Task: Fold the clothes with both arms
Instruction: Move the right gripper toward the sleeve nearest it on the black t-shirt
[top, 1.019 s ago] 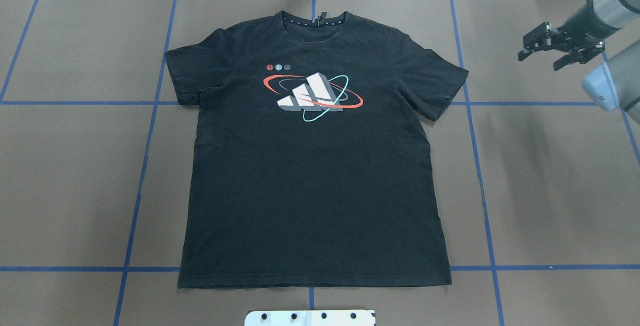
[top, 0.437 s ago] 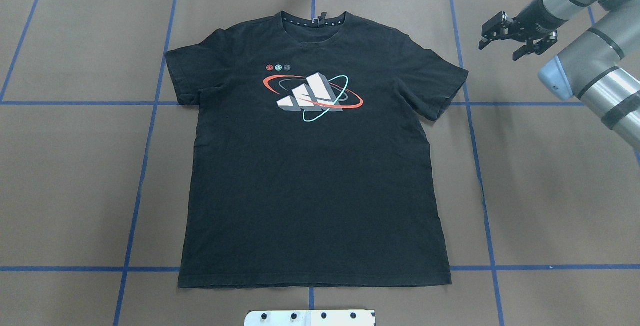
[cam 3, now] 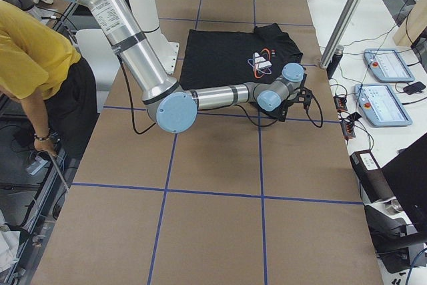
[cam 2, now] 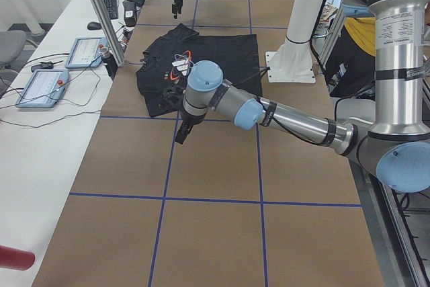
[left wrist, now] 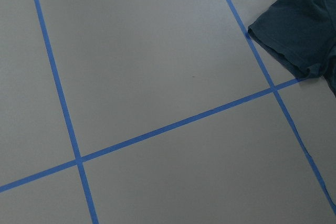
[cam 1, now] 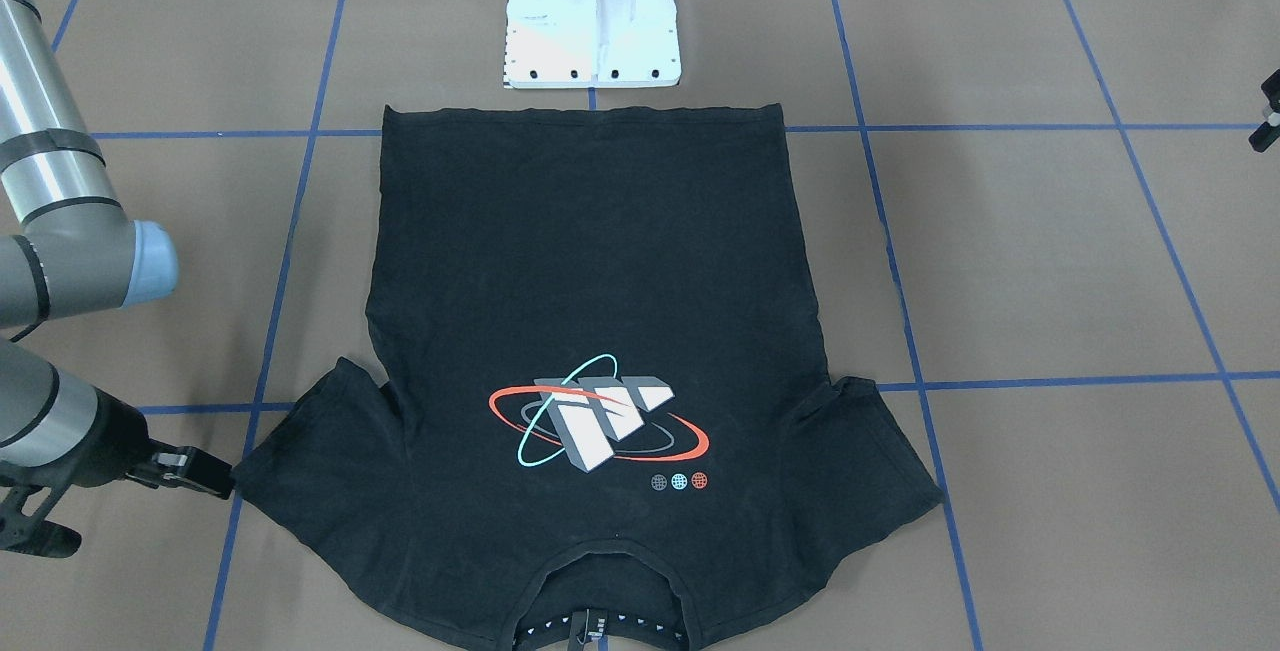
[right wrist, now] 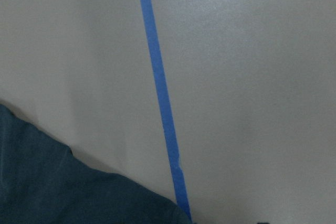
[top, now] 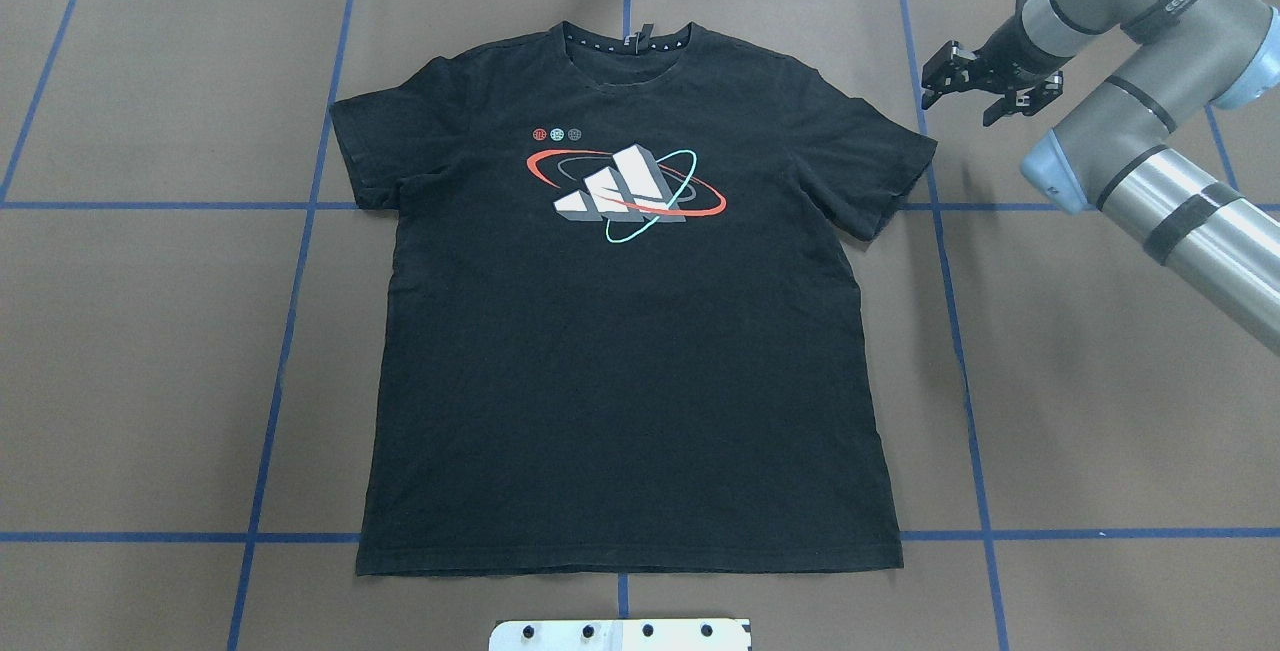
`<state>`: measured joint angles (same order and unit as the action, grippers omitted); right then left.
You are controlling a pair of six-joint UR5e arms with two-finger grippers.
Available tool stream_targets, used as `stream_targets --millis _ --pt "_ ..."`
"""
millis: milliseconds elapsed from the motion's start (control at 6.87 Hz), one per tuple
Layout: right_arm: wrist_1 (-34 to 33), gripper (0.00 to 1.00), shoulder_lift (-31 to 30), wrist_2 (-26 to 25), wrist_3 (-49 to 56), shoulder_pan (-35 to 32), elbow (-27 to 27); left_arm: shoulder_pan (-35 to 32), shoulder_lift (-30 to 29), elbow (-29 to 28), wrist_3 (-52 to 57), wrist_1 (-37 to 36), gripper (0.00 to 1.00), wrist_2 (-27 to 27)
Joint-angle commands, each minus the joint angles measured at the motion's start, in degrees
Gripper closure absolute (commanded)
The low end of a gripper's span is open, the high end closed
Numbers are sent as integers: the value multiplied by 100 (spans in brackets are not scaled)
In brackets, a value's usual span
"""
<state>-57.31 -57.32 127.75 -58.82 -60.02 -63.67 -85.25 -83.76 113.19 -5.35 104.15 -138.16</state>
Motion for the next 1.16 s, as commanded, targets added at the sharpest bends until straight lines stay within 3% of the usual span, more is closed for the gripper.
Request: stream_targets --millis 0,291,582,728,873,1019 --pt "299 13 28 -232 -112 314 170 0 0 89 -10 -9 0 0" --pt "299 18 1 -399 -95 403 249 0 0 80 -10 -26 0 0" --pt "308 40 -8 -409 -95 394 241 0 0 80 -10 -26 0 0" --pt "299 64 -8 -409 -121 394 241 0 0 72 -10 -26 0 9" --pt "299 100 -8 -409 -121 360 232 0 0 80 -10 -26 0 0" --pt "299 100 1 -400 -121 333 232 0 0 80 -10 -26 0 0"
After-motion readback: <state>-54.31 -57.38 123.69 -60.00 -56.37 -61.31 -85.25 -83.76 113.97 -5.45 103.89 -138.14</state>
